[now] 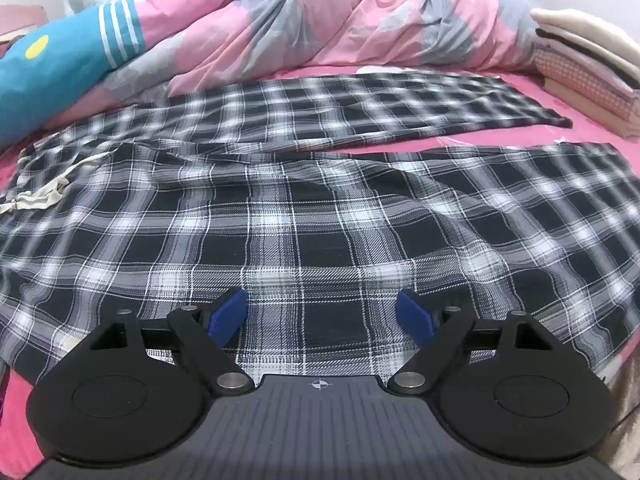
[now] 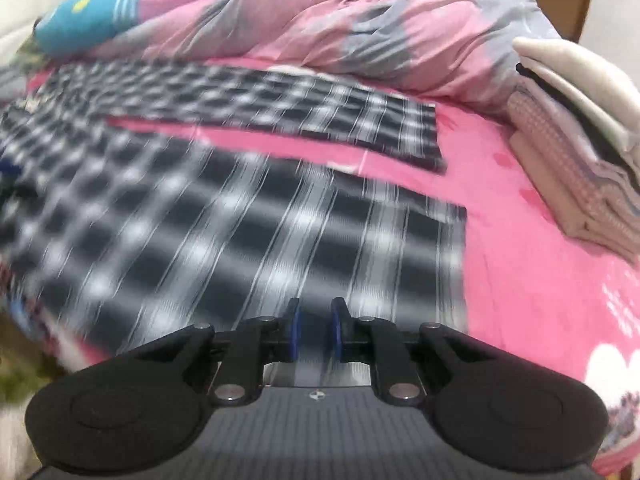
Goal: Fold clothes
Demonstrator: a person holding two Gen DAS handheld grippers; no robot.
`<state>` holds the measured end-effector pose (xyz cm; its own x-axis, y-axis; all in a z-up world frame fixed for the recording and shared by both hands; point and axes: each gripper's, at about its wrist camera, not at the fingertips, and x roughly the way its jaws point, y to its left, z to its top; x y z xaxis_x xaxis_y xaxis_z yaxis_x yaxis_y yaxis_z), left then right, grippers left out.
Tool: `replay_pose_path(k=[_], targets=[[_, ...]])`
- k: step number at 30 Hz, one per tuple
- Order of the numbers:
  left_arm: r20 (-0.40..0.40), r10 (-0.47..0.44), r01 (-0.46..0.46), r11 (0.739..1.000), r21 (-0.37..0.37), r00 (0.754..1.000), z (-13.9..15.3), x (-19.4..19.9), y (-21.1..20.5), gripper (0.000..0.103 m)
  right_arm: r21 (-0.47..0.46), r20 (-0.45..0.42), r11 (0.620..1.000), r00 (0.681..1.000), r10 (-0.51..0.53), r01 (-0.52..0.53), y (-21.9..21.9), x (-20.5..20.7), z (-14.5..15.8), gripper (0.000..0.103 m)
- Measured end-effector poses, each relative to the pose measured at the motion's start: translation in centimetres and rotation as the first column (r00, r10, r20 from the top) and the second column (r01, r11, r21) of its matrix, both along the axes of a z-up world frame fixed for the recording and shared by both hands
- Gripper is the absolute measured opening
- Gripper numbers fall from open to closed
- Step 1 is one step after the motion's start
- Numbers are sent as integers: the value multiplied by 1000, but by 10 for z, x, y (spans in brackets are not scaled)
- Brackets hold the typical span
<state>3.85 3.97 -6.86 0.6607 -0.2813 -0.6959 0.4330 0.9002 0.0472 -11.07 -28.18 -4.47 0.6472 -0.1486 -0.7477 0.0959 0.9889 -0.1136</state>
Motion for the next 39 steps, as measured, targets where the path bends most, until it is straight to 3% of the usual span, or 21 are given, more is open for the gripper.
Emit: replay_pose_path(k=[3, 5, 7, 10, 14, 17, 21, 23, 27, 29, 32, 35, 37, 39], targets=[[-1, -1, 1, 1000, -4, 1000, 0, 0, 0, 83, -34, -59, 999, 998, -38, 36, -13, -11, -16, 17], [-3, -7, 7, 1000, -3, 1000, 0, 1, 0, 83, 15, -53, 995, 994, -100, 101, -30, -31, -10, 17], [-4, -16, 16, 1000, -1, 1000, 0, 0, 1, 83, -21, -75, 982, 979, -191, 190, -41, -45, -3, 17], [-3, -20, 20, 1000, 8, 1000, 1, 0, 2, 83, -19, -68, 969, 967, -245, 244, -50, -46, 3, 18], [-2, -13, 13, 1000, 17, 1000, 2, -2, 2, 83, 42, 22, 989, 990, -143, 142, -34, -8, 4, 18], [2, -6, 5, 1000, 27, 1000, 2, -3, 4, 84, 34, 3, 993, 993, -115, 115, -41, 18, -13, 17], [3, -3, 3, 999, 40, 1000, 3, -3, 8, 85, 66, 10, 953, 955, -297, 296, -88, 2, -15, 18], [-1, -4, 4, 999, 44, 1000, 3, -2, 9, 85, 3, 35, 936, 936, -351, 351, -89, 1, -5, 18], [-3, -3, 3, 998, 58, 1000, 4, -2, 6, 86, 98, 103, 965, 962, -253, 243, -71, 31, 1, 18], [1, -2, 2, 998, 69, 1000, 5, -3, 6, 86, 100, 112, 978, 975, -193, 183, -58, 56, -7, 18], [-8, 9, -9, 998, 64, 1000, 4, -2, 9, 89, 89, 96, 978, 976, -196, 187, -64, 80, -23, 18], [-25, 27, -26, 998, 49, 999, 3, -1, 13, 89, 123, 104, 942, 940, -325, 313, -89, 72, -26, 18], [-36, 38, -37, 999, 36, 999, 3, 1, 16, 90, 72, 106, 902, 896, -432, 426, -97, 53, -19, 20], [-45, 49, -48, 999, 24, 998, 5, 2, 18, 90, 68, 119, 888, 880, -460, 455, -96, 29, -11, 20]])
